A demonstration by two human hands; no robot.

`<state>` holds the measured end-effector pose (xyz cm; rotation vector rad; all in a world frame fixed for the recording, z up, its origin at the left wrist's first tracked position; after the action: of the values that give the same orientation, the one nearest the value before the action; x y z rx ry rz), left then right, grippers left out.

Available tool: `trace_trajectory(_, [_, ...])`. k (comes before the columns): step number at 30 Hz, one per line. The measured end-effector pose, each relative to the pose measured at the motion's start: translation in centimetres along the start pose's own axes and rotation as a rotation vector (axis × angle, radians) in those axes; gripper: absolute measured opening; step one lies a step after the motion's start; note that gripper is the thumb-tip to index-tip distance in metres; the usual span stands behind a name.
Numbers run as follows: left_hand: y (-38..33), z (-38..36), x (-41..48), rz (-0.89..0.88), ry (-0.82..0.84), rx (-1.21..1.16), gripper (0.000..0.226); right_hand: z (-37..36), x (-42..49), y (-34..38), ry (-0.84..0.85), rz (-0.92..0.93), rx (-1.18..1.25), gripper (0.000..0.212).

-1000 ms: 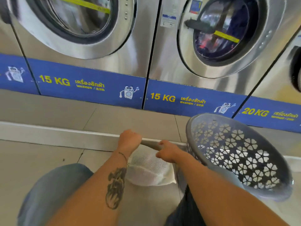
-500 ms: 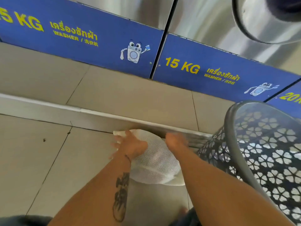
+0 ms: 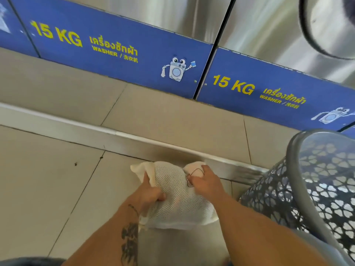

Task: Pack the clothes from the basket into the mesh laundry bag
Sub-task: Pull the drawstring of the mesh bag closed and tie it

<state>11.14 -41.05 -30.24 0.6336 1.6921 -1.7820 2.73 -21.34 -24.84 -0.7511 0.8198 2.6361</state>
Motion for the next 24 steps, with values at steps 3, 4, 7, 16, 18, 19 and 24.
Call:
trace_trajectory(3, [-3.8,1.0,-2.5,-0.121,-0.047,0.039,0.098,2.1,-2.5,2.0,-0.106,0.097,0.025,0.073])
trace_trajectory(4, [-5.5,1.4,-3.4,-0.163,-0.057,0.038,0.094,3.2,-3.1,2.8,-0.141,0.134,0.043,0.072])
trace_trajectory(7, [-10.8,2.3,-6.7,-0.288,-0.085,0.037,0.077,7.3,-5.0,5.1,-0.237,0.208,0.143,0.070])
trace_trajectory(16, [-26.7,2.8,-10.2,-0.781,-0.422,-0.119,0.080,20.0,-4.7,13.6,-0.529,0.352,0.316,0.073])
trace_trajectory(18, [-28.4,3.0,-7.1,-0.793,-0.502,0.061,0.085,19.8,-1.0,15.0,-0.487,0.349,0.221,0.073])
trace_trajectory(19, [-28.6,2.8,-4.6,-0.770,-0.507,0.199,0.083,18.8,1.5,15.4,-0.415,0.344,0.152,0.073])
trace_trajectory(24, [-22.1,1.9,8.7,-0.374,-0.353,0.595,0.073,11.1,12.7,13.6,-0.087,0.242,-0.218,0.084])
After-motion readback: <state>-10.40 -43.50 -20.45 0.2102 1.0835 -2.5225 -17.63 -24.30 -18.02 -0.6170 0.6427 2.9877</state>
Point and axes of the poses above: each hand's wrist, its own x-axis towards the middle knuckle, its own z-axis out of the back of the hand, y = z × x, the point moved 9 cm from there along x, towards the middle knuckle, and after that the axes turned 1 degree about -y, right-handed, at the moved point
